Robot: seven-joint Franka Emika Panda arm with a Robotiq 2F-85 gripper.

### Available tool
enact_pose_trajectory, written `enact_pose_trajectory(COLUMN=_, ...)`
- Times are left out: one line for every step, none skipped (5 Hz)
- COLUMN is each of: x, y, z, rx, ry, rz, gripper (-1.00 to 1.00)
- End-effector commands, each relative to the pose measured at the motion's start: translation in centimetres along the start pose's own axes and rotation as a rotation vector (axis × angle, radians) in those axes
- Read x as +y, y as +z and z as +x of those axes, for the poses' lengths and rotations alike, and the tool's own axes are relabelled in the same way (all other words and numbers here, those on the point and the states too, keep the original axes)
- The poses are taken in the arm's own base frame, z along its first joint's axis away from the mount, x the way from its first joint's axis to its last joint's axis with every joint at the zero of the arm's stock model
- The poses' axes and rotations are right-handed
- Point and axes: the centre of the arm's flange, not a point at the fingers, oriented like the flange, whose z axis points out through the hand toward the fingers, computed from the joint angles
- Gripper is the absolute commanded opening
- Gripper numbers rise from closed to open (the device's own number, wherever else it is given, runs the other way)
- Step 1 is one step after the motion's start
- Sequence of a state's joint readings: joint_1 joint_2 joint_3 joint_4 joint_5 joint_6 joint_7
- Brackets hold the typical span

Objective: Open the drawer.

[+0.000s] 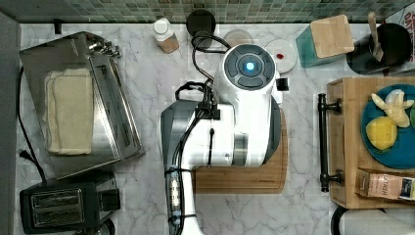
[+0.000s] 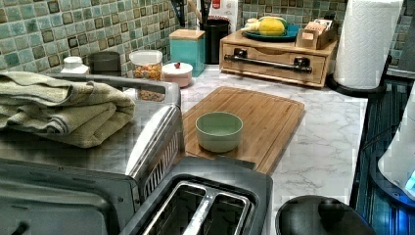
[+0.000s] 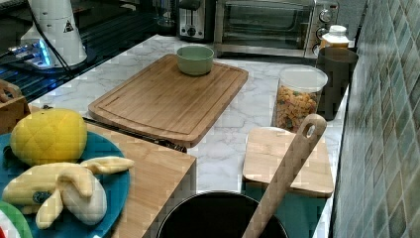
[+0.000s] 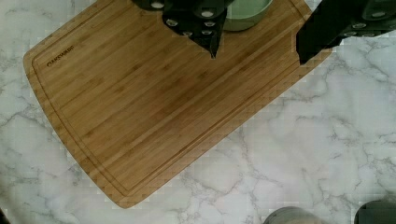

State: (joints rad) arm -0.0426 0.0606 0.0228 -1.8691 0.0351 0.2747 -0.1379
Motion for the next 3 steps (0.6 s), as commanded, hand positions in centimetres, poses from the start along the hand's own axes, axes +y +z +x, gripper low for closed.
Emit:
enact_pose_trajectory(x=-0.1, y=0.1, z=-0.1, rx=-0.005, ry=-0.001, rz=0.004, gripper=1.0)
enact_pose_trajectory(x=0.7, y=0.9, z=-0.2, rx=0.012, ry=-0.108, rz=-0.033, gripper=1.0)
enact_pose_trajectory(x=3.6, y=1.5, z=1.6, rx=0.001, ry=-0.26, rz=-0.056, gripper=1.0)
